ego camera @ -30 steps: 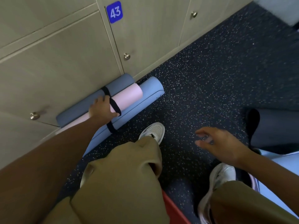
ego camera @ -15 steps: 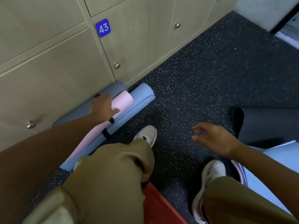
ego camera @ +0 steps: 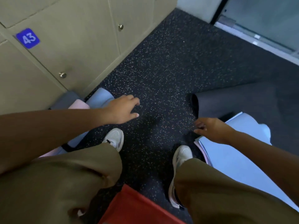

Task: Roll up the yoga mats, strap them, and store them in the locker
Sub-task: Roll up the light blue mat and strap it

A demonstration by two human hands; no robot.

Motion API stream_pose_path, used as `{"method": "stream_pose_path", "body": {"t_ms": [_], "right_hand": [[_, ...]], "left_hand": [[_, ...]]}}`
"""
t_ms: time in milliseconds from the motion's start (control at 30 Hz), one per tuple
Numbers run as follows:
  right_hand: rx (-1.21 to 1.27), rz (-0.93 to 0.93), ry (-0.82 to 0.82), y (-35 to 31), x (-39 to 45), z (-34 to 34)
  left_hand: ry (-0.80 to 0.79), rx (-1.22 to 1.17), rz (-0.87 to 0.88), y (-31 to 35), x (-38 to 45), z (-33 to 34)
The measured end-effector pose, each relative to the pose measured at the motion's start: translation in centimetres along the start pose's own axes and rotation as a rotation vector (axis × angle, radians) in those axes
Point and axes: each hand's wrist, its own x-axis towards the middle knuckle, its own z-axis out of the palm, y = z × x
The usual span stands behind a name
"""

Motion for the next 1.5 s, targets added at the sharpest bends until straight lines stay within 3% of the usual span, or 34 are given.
{"method": "stream_pose_path", "body": {"t_ms": [200, 433, 833, 967, 1167, 1500], "right_hand": [[-0.162, 0.104, -0.116, 7.0, 1.6, 4.1], [-0.383, 0.082, -0.27, 11.8, 5.5, 7.4], [-0.743, -0.019, -0.134, 13.1, 5.8, 8.4], [-0.678, -0.015, -0.08, 13.2, 4.3, 6.1], [-0.444, 0.162, -0.167, 13.8, -0.8, -0.4], [-0.425, 0.257, -0.015, 14.2, -16.6, -15.1]], "left_hand": [[-0.096, 0.046, 0.124, 6.4, 4.6, 3.6], [-0.157, 0.011, 0.142, 8.9, 6.9, 7.2], [-0.198, -0.017, 0.088, 9.8, 6.6, 7.7], [-0.201, -0.029, 0.075, 10.6, 6.3, 6.6], [-0.162, -0.064, 0.074, 13.9, 5.0, 2.8], [0.042, -0.236, 0.208, 27.6, -0.1, -7.3]]}}
